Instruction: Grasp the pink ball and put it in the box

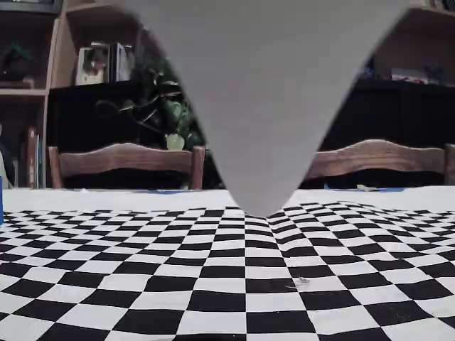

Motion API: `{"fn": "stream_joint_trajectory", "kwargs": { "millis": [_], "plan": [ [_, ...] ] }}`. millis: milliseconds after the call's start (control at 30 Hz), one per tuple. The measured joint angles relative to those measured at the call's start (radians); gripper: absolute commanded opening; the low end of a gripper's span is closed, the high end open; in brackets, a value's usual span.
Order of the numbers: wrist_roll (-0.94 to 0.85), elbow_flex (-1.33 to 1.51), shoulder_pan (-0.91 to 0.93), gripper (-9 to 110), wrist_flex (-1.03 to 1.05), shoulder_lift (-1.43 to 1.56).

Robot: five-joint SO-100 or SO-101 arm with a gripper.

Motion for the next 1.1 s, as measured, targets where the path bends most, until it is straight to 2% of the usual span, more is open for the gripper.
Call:
{"fn": "stream_joint_trajectory", "kwargs": {
  "millis": [467,733,900,1100],
  "plan": [
    [-0.002,0.000,0.000,1,-0.014,0.000],
    [-0.026,0.000,0.005,16,-0.160,-0.002],
    [-0.189,0.000,0.034,27,-0.319,-0.038],
    [-0.600,0.000,0.037,29,-0.364,-0.040]
  ]
}}
